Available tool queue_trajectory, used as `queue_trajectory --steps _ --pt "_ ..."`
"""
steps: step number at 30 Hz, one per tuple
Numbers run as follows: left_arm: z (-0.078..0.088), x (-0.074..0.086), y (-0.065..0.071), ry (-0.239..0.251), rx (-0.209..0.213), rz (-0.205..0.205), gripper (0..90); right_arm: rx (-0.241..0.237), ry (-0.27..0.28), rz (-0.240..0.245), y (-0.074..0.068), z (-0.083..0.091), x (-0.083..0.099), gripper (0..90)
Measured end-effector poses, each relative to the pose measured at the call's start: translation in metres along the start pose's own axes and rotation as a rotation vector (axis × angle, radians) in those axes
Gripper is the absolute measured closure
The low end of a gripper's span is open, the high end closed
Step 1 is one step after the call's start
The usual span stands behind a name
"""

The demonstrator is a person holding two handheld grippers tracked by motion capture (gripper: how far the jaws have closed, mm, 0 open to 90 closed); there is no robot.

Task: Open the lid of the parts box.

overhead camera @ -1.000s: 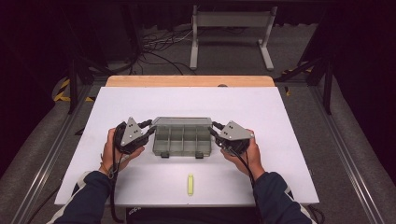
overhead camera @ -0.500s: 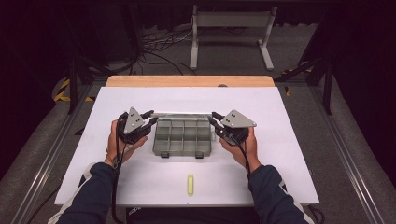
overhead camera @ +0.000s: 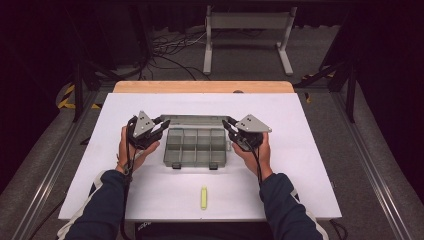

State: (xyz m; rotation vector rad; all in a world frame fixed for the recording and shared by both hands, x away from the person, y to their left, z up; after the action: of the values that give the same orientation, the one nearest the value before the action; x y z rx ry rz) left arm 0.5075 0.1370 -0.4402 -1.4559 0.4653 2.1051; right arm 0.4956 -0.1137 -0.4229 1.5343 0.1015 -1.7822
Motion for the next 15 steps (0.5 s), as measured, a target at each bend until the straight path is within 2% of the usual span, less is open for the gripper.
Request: queue_trajectory --steps 2,3,6,15 --pt "-0.003 0.001 -0.002 -0.004 -0.004 0.000 72.6 0.004 0.007 -0.030 0.001 -0.003 0.003 78.2" --pt "-0.004 0.002 -0.001 -0.005 -0.001 0.011 72.7 0.004 0.004 -0.043 0.002 -0.005 0.005 78.9" --pt "-0.005 0.004 -0.003 -0.010 -0.004 0.009 73.0 0.006 -0.013 -0.070 0.001 -0.011 0.011 80.0" --pt "-0.014 0.008 -0.007 -0.021 -0.006 0.034 73.8 0.027 -0.042 -0.091 0.001 -0.019 0.021 81.2"
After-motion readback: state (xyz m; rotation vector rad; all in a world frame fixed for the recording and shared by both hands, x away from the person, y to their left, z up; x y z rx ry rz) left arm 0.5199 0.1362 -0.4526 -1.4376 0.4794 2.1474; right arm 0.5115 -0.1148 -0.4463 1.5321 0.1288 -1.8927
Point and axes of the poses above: each handheld gripper's, and its own axes: z roughly backward along the jaws, x roughly out of its underside, y roughly to its right, the point moved 8 cm from there along -z, roughly forward along the jaws, and after that the axes turned 13 degrees about z, right-handed, at the moved point
